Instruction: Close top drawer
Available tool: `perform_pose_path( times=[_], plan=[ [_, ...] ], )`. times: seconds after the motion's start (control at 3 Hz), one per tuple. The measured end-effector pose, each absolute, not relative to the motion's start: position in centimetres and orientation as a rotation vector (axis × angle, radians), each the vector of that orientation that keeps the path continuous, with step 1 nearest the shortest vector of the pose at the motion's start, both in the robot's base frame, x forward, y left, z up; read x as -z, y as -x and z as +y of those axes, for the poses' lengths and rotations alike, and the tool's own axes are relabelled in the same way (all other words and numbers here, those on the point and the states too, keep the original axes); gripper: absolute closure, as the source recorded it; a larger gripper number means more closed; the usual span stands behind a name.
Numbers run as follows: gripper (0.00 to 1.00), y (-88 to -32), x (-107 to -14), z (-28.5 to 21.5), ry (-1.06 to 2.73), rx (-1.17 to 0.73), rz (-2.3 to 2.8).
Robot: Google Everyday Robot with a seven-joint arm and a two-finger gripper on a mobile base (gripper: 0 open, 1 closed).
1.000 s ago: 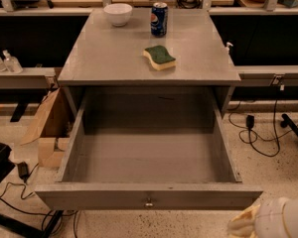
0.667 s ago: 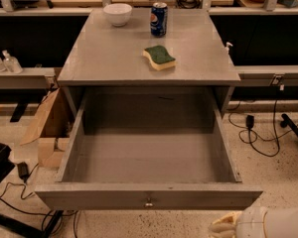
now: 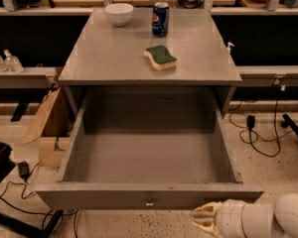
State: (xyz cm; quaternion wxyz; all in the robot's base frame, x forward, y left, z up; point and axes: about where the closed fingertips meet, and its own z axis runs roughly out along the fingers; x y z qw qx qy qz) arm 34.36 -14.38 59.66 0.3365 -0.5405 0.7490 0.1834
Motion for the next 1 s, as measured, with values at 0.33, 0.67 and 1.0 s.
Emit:
perform_pose_path(
  times=[0.33, 0.67, 1.0],
  plan=[
    [1.00, -38.2, -58.9, -14.7, 1.353, -0.484, 1.906],
    [1.00, -38.2, -58.9, -14.7, 1.353, -0.484, 1.906],
    [1.00, -41.3, -59.6, -14.8, 1.335, -0.474, 1.886]
  ],
)
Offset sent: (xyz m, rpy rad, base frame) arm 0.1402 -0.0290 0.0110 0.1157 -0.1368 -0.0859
